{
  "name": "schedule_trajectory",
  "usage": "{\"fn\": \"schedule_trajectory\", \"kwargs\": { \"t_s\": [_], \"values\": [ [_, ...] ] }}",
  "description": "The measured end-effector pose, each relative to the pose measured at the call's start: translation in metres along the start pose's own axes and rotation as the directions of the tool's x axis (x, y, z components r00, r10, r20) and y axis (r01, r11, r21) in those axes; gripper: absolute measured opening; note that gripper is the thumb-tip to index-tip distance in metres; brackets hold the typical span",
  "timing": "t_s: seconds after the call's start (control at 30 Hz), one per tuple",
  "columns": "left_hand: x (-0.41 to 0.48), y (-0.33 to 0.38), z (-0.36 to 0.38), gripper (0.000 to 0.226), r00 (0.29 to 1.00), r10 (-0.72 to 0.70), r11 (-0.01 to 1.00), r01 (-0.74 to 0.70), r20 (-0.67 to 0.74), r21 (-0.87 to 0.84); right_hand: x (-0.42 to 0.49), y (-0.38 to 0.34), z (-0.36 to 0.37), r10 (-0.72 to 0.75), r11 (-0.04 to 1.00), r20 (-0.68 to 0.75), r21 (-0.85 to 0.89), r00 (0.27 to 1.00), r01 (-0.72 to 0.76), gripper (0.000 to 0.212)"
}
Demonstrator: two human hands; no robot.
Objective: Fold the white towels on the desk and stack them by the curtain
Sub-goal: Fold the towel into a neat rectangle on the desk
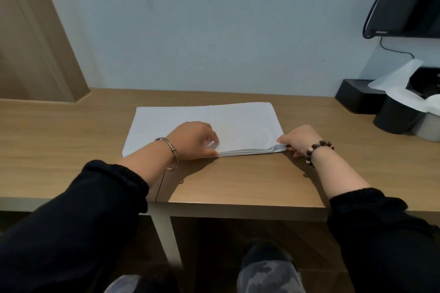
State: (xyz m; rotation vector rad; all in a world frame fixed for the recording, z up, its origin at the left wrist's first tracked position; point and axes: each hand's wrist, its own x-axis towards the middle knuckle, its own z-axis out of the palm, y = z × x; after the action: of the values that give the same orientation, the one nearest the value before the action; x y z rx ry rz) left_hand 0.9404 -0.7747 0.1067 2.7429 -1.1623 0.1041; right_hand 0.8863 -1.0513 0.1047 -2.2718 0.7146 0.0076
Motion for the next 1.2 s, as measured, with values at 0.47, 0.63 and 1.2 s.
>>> {"fn": "schedule_trajectory", "kwargs": {
  "t_s": [0.47, 0.63, 1.2],
  "values": [
    [-0.015, 0.018, -0.001, 0.012, 0.943, 0.333, 0.829, -0.289, -0.007, 0.478, -0.003, 0.000, 0.002, -0.021, 0.999, -0.017, -0.025, 1.000, 0.021, 0.029],
    [-0.018, 0.015, -0.002, 0.007, 0.951, 0.309, 0.837, -0.277, 0.009, 0.472, -0.001, 0.002, 0.004, -0.045, 0.998, -0.028, -0.033, 0.999, 0.044, 0.029],
    [-0.021, 0.013, 0.024, 0.027, 0.986, 0.094, 0.964, -0.056, -0.135, 0.259, 0.001, -0.031, 0.021, -0.391, 0.863, -0.222, -0.425, 0.893, 0.272, 0.043]
  ]
}}
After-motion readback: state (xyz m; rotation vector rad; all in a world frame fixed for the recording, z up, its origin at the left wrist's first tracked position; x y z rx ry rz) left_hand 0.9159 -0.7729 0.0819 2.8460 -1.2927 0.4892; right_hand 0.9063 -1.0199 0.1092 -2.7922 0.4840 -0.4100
